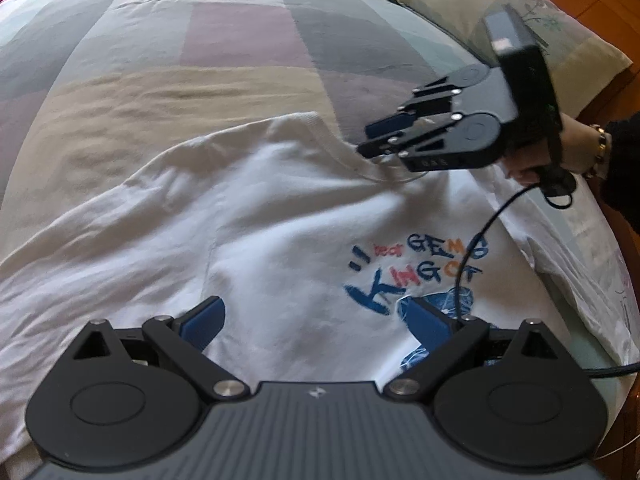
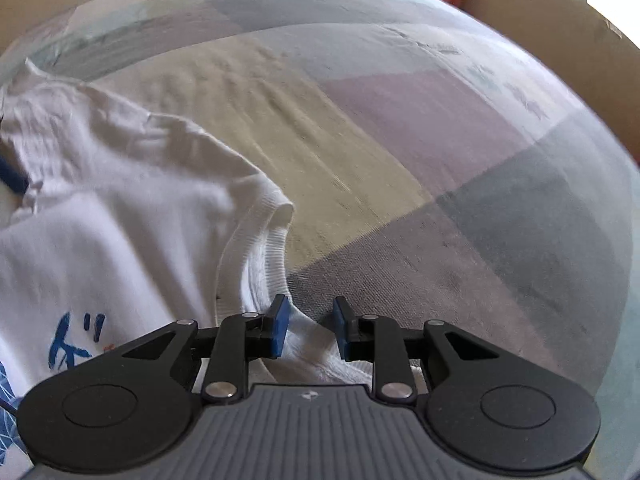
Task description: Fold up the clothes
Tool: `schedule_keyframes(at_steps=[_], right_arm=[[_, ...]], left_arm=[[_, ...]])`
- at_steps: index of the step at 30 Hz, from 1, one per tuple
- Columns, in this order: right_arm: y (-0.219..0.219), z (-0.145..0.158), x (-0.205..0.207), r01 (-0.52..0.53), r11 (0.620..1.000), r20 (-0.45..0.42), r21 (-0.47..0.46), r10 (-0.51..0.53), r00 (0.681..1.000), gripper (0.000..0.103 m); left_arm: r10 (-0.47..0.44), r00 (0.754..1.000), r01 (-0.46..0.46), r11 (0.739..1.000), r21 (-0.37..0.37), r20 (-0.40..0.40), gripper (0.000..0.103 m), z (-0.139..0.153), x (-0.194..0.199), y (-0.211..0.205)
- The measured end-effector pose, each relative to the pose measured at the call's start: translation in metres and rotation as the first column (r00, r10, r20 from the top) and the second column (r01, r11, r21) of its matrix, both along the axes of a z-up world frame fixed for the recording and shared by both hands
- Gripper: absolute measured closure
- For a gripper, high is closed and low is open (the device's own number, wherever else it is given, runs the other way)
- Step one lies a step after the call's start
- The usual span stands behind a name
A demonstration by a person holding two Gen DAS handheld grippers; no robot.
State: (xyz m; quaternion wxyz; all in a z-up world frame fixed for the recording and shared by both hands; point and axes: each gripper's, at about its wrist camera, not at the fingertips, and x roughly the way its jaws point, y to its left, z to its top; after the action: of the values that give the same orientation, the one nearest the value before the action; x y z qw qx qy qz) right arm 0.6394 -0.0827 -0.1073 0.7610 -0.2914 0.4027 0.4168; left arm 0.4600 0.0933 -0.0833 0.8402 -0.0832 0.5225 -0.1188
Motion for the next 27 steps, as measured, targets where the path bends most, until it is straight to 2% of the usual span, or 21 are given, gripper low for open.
schedule_keyframes(at_steps=[3, 9, 11, 13, 15, 16, 17, 18, 20, 21, 25, 27], right_arm=[[0.004, -0.004, -0.008, -0.041, 0.998, 0.027, -0.046, 0.042, 0.999, 0.074], [0.012, -0.006, -0.013, -0.130, 0.986, 0.023, -0.101, 0.133, 0.991, 0.074], [0.016, -0.006, -0.014, -0.139, 0.983, 0.017, -0.116, 0.142, 0.990, 0.086], [0.020, -0.005, -0.016, -0.118, 0.983, 0.082, -0.140, 0.130, 0.988, 0.099], [0.022, -0.004, -0.014, -0.061, 0.987, 0.177, -0.151, 0.087, 0.980, 0.098], [0.020, -0.002, -0.007, 0.008, 0.992, 0.222, -0.128, 0.021, 0.975, 0.098], [0.018, 0.001, 0.000, 0.072, 0.992, 0.241, -0.105, -0.045, 0.970, 0.097], [0.015, 0.005, 0.008, 0.119, 0.990, 0.215, -0.082, -0.099, 0.972, 0.097], [0.009, 0.017, 0.009, 0.151, 0.989, 0.159, -0.007, -0.148, 0.976, 0.090], [0.006, 0.021, 0.006, 0.155, 0.988, 0.132, 0.021, -0.157, 0.979, 0.088], [0.009, 0.017, -0.012, 0.144, 0.988, 0.014, 0.047, -0.145, 0.989, 0.065], [0.013, 0.009, -0.017, 0.150, 0.988, -0.031, 0.048, -0.149, 0.988, 0.064]], left_arm=[[0.020, 1.000, -0.020, 1.000, -0.004, -0.014, 0.006, -0.004, -0.002, 0.006], [0.018, 1.000, -0.018, 1.000, -0.004, -0.012, 0.006, -0.004, 0.000, 0.010], [0.019, 1.000, -0.019, 1.000, -0.002, -0.014, 0.006, -0.005, 0.001, 0.011], [0.017, 1.000, -0.018, 1.000, -0.004, -0.011, 0.006, -0.004, 0.000, 0.011], [0.015, 1.000, -0.015, 1.000, -0.005, -0.007, 0.006, -0.003, -0.002, 0.011], [0.015, 1.000, -0.015, 1.000, -0.003, -0.004, 0.006, -0.003, -0.003, 0.011], [0.016, 1.000, -0.016, 1.000, -0.002, -0.003, 0.006, -0.003, -0.003, 0.012], [0.017, 1.000, -0.017, 1.000, -0.002, -0.001, 0.006, -0.002, -0.004, 0.013], [0.019, 1.000, -0.019, 1.000, 0.000, 0.002, 0.006, -0.002, -0.005, 0.015], [0.022, 1.000, -0.022, 1.000, 0.003, 0.003, 0.006, -0.002, -0.005, 0.016], [0.057, 0.998, -0.057, 0.998, 0.009, 0.000, 0.006, -0.004, -0.004, 0.024], [0.069, 0.998, -0.069, 0.998, 0.014, 0.000, 0.006, -0.005, -0.003, 0.028]])
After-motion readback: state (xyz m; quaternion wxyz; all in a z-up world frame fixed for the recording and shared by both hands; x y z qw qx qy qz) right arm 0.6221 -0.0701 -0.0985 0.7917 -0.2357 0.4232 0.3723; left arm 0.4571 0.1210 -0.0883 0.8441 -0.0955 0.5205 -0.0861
